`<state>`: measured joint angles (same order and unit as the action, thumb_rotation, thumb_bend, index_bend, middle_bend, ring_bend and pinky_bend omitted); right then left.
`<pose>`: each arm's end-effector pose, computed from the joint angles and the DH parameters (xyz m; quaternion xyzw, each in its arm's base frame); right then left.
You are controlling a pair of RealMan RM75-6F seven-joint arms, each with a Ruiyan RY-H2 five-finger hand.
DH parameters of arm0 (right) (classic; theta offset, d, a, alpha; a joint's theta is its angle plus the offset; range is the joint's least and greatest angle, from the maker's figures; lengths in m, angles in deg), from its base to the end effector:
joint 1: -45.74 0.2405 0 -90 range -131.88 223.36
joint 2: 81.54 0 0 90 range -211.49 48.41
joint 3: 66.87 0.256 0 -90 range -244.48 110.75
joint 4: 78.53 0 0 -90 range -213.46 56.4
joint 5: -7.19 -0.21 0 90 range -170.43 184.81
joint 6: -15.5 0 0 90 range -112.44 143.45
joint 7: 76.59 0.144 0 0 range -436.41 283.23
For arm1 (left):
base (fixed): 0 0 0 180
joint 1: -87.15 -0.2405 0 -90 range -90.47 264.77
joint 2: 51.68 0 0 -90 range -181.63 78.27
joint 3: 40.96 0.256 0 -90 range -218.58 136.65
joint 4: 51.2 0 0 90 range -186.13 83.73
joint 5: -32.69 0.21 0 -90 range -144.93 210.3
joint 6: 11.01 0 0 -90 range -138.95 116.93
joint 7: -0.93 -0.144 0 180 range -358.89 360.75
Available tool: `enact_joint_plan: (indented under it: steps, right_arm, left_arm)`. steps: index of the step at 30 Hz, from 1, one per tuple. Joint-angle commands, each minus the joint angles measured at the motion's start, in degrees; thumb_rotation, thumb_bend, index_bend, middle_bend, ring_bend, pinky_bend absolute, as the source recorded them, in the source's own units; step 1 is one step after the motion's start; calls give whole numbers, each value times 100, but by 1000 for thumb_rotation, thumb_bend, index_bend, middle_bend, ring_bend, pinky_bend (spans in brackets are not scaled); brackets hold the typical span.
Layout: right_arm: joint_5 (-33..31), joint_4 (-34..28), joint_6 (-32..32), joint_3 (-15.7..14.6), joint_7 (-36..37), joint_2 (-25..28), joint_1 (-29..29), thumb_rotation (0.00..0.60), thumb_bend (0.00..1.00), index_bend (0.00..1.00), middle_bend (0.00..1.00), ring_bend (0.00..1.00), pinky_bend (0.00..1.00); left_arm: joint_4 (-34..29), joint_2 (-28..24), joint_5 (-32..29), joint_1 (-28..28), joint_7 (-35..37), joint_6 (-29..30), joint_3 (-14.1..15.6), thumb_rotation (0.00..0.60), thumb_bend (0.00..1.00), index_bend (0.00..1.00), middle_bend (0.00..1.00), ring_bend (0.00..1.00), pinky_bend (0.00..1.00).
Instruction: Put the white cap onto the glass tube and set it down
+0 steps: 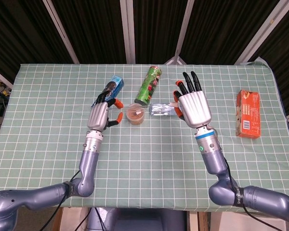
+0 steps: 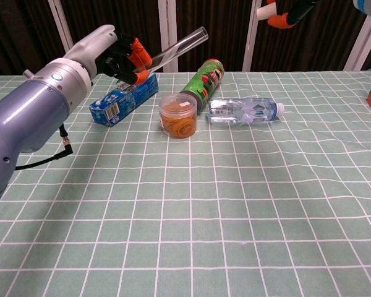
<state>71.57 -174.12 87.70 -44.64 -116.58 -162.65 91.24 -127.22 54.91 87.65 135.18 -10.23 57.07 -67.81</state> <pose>-0.0705 -0.3745 0.0951 0.6565 -0.1913 0.4661 0.5613 -0.0693 0.3833 -0.0277 -0.5240 -0.4976 -0.5533 0.4144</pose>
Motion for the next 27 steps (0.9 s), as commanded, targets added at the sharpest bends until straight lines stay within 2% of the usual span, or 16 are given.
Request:
enact_joint_plan:
  steps: [1, 12, 27]
  right_arm:
    - [137, 124, -10, -70, -83, -10, 72, 600, 362, 655, 284, 66, 0]
    - [384, 403, 61, -282, -216, -159, 144, 600, 362, 665, 287, 66, 0]
    - [418, 329, 46, -302, -152, -267, 218, 600, 362, 670, 287, 66, 0]
  left_arm:
    - [-10, 26, -63, 42, -71, -8, -41, 600, 749, 526, 450, 71, 0]
    - [30, 170, -247, 117, -161, 47, -162, 600, 749, 525, 450, 71, 0]
    - [85, 278, -326, 200, -220, 37, -207, 600, 749, 526, 450, 70, 0]
